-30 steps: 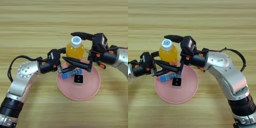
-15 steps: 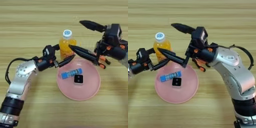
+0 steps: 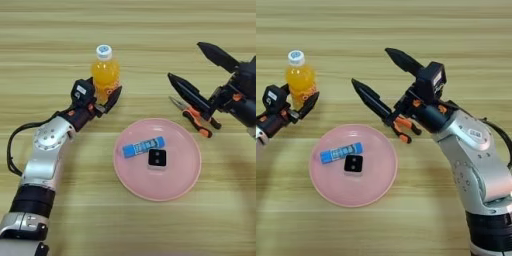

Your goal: Move the objects on the table

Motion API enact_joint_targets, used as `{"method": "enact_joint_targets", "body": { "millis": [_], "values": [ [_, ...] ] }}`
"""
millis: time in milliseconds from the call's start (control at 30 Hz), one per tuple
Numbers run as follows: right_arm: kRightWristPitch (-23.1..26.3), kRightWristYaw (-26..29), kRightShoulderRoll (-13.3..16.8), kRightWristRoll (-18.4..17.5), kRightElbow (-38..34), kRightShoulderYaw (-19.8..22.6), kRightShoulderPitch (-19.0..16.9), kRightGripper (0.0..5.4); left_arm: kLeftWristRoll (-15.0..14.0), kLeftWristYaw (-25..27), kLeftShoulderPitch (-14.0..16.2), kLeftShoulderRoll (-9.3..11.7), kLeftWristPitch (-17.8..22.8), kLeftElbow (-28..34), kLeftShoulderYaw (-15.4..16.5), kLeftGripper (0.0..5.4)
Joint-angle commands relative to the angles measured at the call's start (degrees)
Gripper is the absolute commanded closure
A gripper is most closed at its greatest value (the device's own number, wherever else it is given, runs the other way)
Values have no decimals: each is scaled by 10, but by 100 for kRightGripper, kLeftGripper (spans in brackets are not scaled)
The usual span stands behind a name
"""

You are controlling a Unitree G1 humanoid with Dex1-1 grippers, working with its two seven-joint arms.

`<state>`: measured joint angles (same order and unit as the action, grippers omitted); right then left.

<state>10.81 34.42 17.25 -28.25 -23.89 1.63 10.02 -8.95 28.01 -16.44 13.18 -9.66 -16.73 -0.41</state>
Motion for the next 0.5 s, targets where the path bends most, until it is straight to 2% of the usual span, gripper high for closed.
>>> {"method": "enact_joint_targets", "body": {
  "millis": [33, 100, 200, 367, 500],
  "values": [
    [-59, -53, -25, 82, 73, -8, -8, 0, 8, -22, -23, -4, -20, -15, 13, 204],
    [-100, -77, -38, 124, 115, -15, -13, 0, 8, -29, -21, -8, -23, -20, 13, 204],
    [-154, -113, -56, 166, 177, -10, -11, 0, 13, -37, -12, -13, -25, -23, 8, 204],
    [-192, -127, -62, 181, 227, -3, -3, 0, 31, -61, -3, -25, -22, -38, 7, 204],
    [-202, -131, -60, 181, 240, 0, 7, 0, 27, -61, 3, -34, -17, -56, 5, 204]
  ]
}}
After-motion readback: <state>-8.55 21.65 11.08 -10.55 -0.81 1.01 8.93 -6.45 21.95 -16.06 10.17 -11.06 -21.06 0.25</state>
